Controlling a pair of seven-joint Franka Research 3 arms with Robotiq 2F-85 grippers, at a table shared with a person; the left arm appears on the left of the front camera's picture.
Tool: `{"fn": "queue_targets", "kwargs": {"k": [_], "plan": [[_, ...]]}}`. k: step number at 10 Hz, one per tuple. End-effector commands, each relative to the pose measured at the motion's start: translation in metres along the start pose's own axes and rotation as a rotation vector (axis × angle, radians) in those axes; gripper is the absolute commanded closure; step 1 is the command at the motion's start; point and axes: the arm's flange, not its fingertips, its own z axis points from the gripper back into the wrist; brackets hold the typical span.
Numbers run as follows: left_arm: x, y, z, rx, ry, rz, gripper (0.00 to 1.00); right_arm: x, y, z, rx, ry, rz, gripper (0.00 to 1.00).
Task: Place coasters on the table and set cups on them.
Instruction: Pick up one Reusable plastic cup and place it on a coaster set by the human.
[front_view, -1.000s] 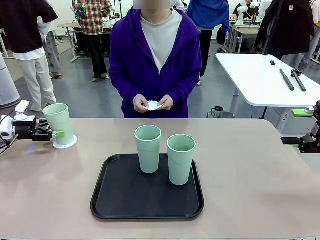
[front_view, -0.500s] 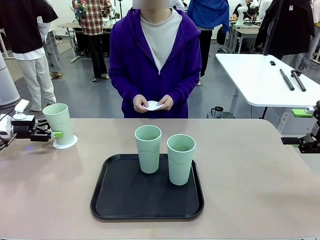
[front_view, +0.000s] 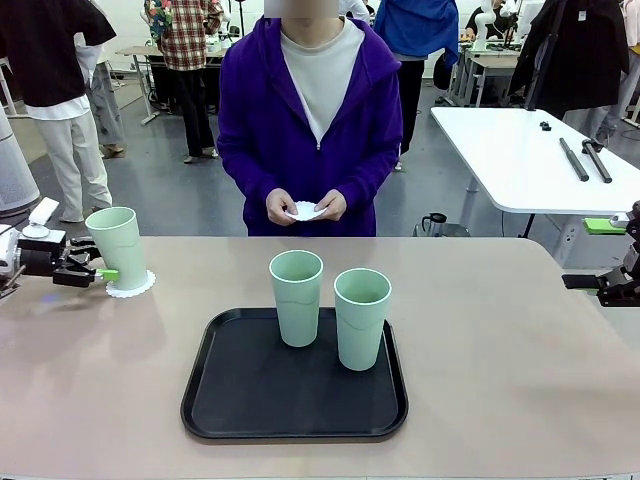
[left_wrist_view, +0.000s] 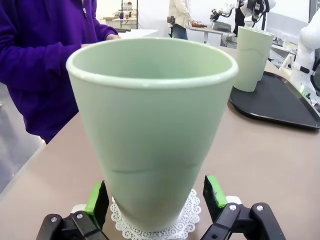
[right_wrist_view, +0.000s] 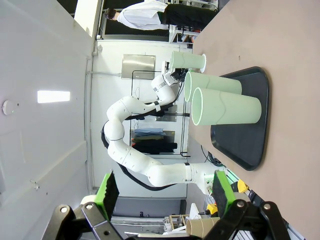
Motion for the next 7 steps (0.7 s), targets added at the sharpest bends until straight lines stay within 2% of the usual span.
{"fn": "queue_targets", "kwargs": {"k": [1, 4, 5, 6, 7], "plan": [[0.008, -0.003, 0.005, -0.008, 0.076, 0.022, 0.00, 0.001, -0.001, 0.000, 0.010, -0.001, 0.013, 0.00], [0.028, -0.016, 0.031, 0.041, 0.219, 0.086, 0.00, 0.001, -0.001, 0.000, 0.010, -0.001, 0.013, 0.00], [0.047, -0.027, 0.046, 0.100, 0.323, 0.161, 0.00, 0.001, -0.001, 0.000, 0.010, -0.001, 0.013, 0.00], [0.069, -0.046, 0.054, 0.155, 0.357, 0.220, 0.00, 0.001, -0.001, 0.000, 0.010, -0.001, 0.013, 0.00], [0.093, -0.068, 0.061, 0.199, 0.450, 0.283, 0.00, 0.001, -0.001, 0.000, 0.010, -0.001, 0.013, 0.00]]}}
